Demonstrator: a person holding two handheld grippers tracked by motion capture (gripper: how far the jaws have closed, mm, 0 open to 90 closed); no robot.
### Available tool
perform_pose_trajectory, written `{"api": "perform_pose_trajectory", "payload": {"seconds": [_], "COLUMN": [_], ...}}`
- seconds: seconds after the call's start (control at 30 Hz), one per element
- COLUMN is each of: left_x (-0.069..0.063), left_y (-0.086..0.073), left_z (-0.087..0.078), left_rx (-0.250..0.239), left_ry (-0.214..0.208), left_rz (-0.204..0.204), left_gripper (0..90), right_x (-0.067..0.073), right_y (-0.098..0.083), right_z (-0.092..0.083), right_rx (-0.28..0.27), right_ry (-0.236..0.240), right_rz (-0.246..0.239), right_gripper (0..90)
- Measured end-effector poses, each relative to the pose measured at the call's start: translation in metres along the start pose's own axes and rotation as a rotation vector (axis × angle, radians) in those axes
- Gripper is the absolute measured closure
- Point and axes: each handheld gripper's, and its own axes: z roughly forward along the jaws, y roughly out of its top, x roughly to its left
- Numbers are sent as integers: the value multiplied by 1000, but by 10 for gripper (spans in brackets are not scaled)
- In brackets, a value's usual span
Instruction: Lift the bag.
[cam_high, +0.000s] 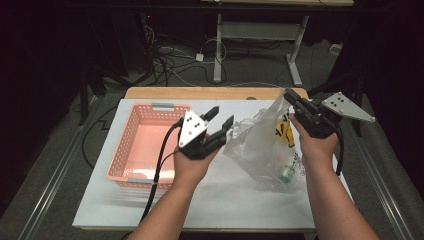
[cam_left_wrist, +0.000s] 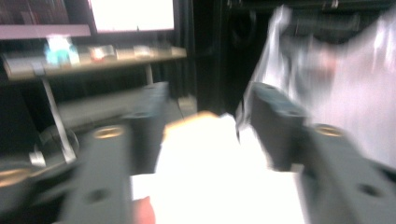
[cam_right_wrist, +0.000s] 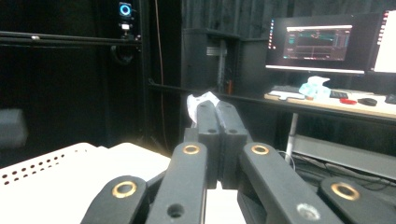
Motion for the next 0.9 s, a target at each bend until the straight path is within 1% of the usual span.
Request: {"api": "perform_pose_trajectory", "payload": {"seconds": [0.03, 0.07, 0.1, 0.13, 0.17, 0.2, 0.23, 0.27, 0.3, 0.33, 0.37, 0.4, 0.43, 0.53, 0.57, 0.63, 0.7, 0.73, 0.77, 0.83, 0.87, 0.9], "left_x": [-1, -2, -3, -6, -10, -13, -14, -12, -10, -9, -8, -7, -5, -4, -4, -2, -1, -1, 0, 0, 1, 1], "left_y": [-10, -18, -25, -31, -38, -43, -48, -52, -55, -57, -57, -53, -48, -23, -12, 9, 31, 42, 53, 73, 81, 89], "left_z": [1, 5, 10, 18, 27, 37, 47, 55, 62, 66, 68, 67, 65, 54, 50, 44, 42, 40, 40, 39, 40, 41], "left_rx": [37, 67, 104, 145, 189, 230, 261, 275, 274, 262, 241, 218, 180, 85, 51, -12, -53, -77, -99, -135, -148, -156], "left_ry": [-10, -38, -74, -97, -116, -127, -141, -158, -171, -184, -169, -149, -144, -88, -71, -59, -40, -36, -35, -21, -17, -14], "left_rz": [-16, -39, -56, -51, -30, -20, -24, -41, -54, -52, -58, -58, -67, -16, -5, 3, 33, 39, 42, 61, 67, 75], "left_gripper": [282, 217, 159, 138, 134, 111, 115, 196, 322, 497, 688, 836, 879, 882, 883, 883, 884, 884, 884, 884, 884, 884], "right_x": [-1, -2, -3, -3, -3, -2, -1, 0, 2, 3, 4, 5, 5, 4, 3, 3, 2, 2, 2, 1, -1, -2], "right_y": [-1, -1, -2, -3, -3, -4, -4, -4, -4, -4, -4, -4, -4, -4, -3, -2, 0, 2, 4, 9, 12, 15], "right_z": [-1, -2, -3, -4, -4, -4, -5, -4, -5, -5, -5, -6, -7, -8, -8, -7, -7, -6, -5, -3, -2, -1], "right_rx": [0, 3, 4, 7, 7, 9, 10, 7, 10, 9, 8, 10, 8, 3, -1, -6, -14, -18, -21, -32, -35, -38], "right_ry": [-5, -5, -7, -7, -5, -6, -3, 1, 5, 8, 12, 15, 15, 15, 13, 13, 10, 8, 7, 0, -1, -9], "right_rz": [6, 6, 1, 2, -6, -5, -3, -1, -5, -13, -12, -16, -17, -15, -13, -11, -14, -7, -17, -14, -21, -18], "right_gripper": [900, 900, 900, 900, 900, 900, 900, 900, 900, 900, 900, 900, 900, 900, 900, 900, 900, 900, 900, 900, 900, 900]}}
